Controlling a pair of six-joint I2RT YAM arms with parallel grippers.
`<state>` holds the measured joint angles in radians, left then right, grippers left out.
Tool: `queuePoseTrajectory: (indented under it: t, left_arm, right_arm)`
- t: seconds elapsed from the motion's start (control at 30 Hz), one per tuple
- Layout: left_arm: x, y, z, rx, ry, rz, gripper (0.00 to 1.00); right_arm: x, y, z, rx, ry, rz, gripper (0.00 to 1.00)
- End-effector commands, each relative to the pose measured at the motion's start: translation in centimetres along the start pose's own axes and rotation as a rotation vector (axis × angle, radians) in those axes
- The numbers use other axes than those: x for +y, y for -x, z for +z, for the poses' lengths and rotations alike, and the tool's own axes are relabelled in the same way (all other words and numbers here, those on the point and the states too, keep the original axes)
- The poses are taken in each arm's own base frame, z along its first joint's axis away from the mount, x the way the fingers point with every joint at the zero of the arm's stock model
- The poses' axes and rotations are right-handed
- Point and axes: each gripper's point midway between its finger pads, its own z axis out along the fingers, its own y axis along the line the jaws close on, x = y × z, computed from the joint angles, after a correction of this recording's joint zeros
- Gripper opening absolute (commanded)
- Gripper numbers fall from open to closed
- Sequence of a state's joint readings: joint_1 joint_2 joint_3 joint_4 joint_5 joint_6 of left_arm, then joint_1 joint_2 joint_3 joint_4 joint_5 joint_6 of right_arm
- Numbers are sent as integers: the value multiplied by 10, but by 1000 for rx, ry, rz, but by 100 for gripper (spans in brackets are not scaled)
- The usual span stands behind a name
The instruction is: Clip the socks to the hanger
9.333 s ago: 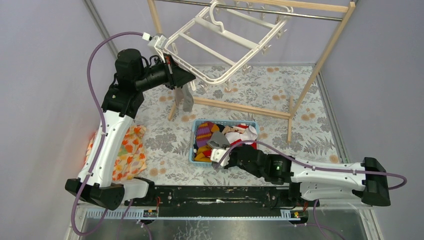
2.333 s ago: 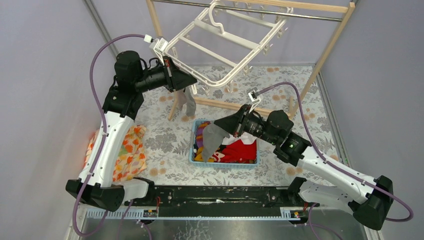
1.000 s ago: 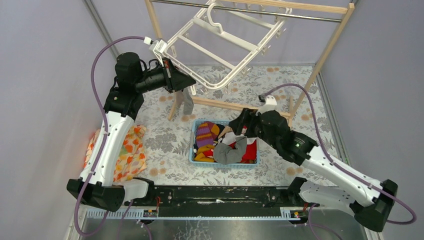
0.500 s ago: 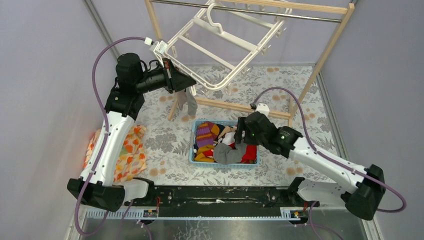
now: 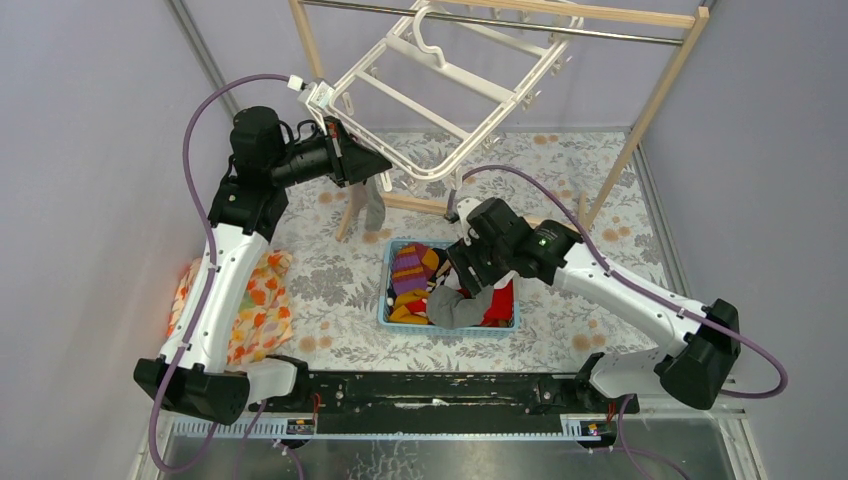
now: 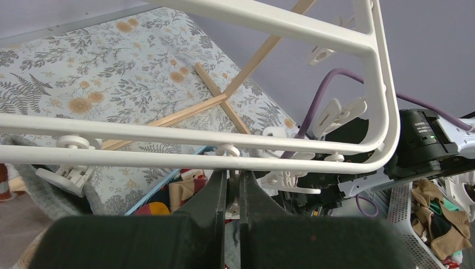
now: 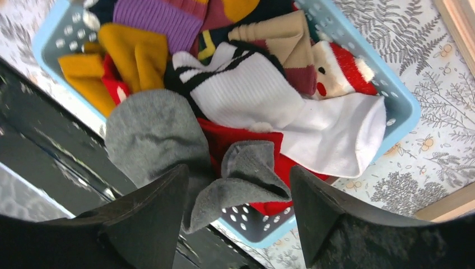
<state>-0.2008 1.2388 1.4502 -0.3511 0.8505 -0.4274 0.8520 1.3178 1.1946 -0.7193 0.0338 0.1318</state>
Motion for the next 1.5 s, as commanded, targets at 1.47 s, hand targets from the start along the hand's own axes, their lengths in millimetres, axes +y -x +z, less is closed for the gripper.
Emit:
queuePoseTrajectory:
  t: [1.47]
  left_arm:
    - [-1, -10, -7, 35, -25, -16, 0]
  right_arm:
    - [-33, -14, 10, -9, 107, -371, 67]
